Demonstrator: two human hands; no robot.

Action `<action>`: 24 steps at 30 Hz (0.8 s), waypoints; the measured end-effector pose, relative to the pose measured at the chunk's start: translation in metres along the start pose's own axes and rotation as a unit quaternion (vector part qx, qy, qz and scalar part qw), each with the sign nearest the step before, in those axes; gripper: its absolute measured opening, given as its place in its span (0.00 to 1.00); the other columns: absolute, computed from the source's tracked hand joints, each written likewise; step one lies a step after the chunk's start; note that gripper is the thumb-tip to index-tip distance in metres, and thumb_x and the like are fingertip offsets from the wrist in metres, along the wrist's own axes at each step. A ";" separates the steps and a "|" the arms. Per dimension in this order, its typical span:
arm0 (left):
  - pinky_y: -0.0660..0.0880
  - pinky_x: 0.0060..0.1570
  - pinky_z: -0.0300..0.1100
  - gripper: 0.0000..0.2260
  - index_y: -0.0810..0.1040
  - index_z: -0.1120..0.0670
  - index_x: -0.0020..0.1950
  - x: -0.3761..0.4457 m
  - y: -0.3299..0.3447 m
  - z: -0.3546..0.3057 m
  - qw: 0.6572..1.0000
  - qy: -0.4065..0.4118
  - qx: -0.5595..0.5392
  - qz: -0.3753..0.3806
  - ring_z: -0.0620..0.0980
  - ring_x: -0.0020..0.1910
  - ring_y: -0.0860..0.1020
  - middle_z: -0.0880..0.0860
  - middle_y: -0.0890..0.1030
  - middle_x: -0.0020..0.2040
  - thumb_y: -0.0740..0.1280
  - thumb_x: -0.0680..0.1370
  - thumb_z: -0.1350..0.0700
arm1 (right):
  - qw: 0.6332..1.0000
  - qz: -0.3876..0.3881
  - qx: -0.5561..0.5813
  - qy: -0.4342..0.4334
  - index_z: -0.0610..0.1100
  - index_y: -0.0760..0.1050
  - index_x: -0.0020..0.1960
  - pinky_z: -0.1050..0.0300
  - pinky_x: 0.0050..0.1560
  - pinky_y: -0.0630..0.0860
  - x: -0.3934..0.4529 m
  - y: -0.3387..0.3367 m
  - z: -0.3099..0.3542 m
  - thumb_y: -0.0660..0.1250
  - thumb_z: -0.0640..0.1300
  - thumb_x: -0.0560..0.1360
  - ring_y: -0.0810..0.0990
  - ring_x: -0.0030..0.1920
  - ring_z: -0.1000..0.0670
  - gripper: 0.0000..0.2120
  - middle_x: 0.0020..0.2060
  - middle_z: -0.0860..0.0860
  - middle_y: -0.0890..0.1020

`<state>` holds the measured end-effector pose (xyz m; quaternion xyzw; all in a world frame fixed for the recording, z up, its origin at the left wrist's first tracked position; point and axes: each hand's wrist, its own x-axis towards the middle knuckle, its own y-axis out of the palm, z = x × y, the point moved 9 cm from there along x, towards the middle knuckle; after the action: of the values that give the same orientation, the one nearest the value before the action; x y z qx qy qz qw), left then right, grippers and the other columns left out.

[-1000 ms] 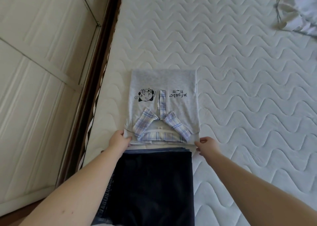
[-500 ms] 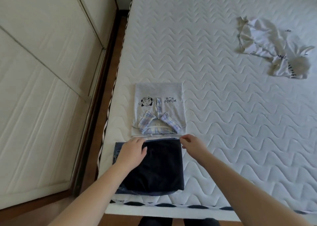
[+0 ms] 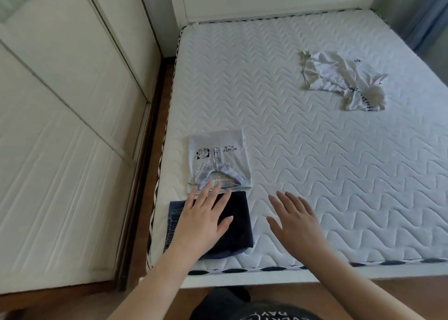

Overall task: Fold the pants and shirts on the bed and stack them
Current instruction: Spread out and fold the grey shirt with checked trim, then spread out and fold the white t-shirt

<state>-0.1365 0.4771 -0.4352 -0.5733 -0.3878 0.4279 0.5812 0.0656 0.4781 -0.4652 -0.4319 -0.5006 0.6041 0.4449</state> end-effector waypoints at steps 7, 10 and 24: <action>0.56 0.74 0.57 0.29 0.61 0.48 0.78 -0.043 -0.020 -0.062 0.998 -0.031 0.033 0.037 0.54 0.78 0.57 0.53 0.62 0.78 0.47 0.80 0.37 | 1.000 0.010 0.018 0.015 0.50 0.57 0.79 0.49 0.77 0.45 -0.069 -0.015 -0.037 0.50 0.61 0.82 0.55 0.79 0.46 0.28 0.78 0.49 0.60; 0.43 0.75 0.54 0.31 0.50 0.46 0.80 -0.056 -0.020 -0.096 0.997 -0.030 0.040 0.065 0.52 0.79 0.47 0.51 0.53 0.80 0.41 0.79 0.35 | 1.000 0.006 0.025 0.017 0.52 0.52 0.80 0.50 0.77 0.39 -0.097 -0.025 -0.052 0.46 0.61 0.82 0.49 0.79 0.47 0.29 0.79 0.50 0.54; 0.40 0.75 0.54 0.30 0.52 0.46 0.80 -0.048 -0.073 -0.176 0.999 0.028 0.023 0.002 0.52 0.79 0.46 0.50 0.52 0.80 0.42 0.79 0.36 | 0.996 -0.039 0.039 0.076 0.53 0.50 0.80 0.50 0.77 0.39 -0.150 -0.071 -0.102 0.39 0.63 0.80 0.47 0.80 0.48 0.31 0.80 0.51 0.53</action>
<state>0.0167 0.3744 -0.3678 -0.5722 -0.3607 0.4216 0.6040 0.2059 0.3628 -0.3962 -0.4390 -0.4581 0.5708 0.5212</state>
